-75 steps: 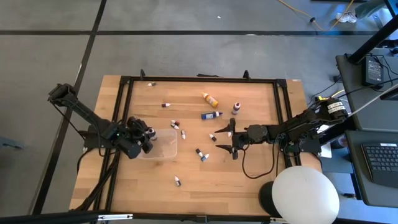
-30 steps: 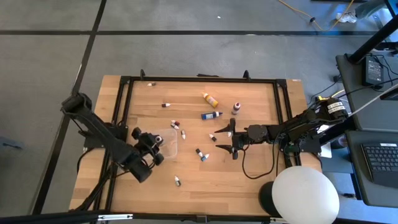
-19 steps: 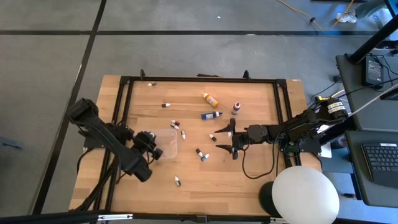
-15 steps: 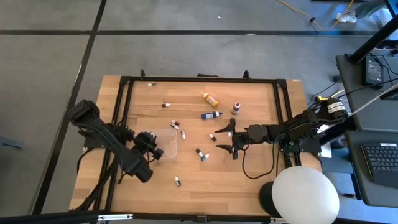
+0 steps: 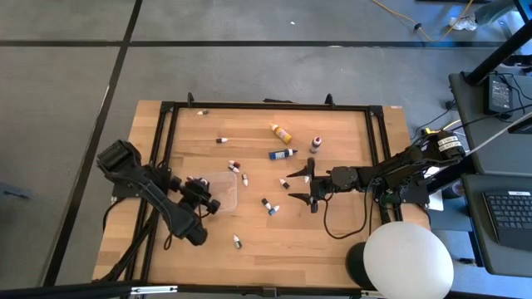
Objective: Pick & Place food coloring
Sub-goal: Put the large black food coloring bottle into the transparent bin, then put the large purple food coloring bottle into the transparent bin
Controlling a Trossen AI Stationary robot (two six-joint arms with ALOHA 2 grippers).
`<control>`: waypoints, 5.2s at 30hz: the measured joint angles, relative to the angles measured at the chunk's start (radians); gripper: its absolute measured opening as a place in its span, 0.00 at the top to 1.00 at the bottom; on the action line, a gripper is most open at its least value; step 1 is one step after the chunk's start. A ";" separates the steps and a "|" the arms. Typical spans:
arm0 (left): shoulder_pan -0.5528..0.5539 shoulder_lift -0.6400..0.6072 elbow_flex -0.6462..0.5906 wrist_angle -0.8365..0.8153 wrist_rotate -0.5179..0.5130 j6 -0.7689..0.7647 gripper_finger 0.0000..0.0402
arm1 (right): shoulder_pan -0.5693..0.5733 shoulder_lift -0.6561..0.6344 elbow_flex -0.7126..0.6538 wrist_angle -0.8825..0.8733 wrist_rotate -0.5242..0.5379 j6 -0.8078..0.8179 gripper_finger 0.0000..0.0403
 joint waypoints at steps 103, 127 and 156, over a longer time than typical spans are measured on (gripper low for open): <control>0.365 -0.791 -0.003 0.899 0.426 1.901 0.52 | -0.370 0.000 0.634 -1.167 -0.046 0.408 0.25; 0.783 -1.156 -0.554 1.442 0.970 2.051 0.53 | -0.589 -0.005 0.826 -1.724 0.097 0.564 0.25; 0.782 -1.225 -0.575 1.396 0.933 1.941 0.53 | -0.621 0.160 0.825 -1.821 -0.009 0.771 0.25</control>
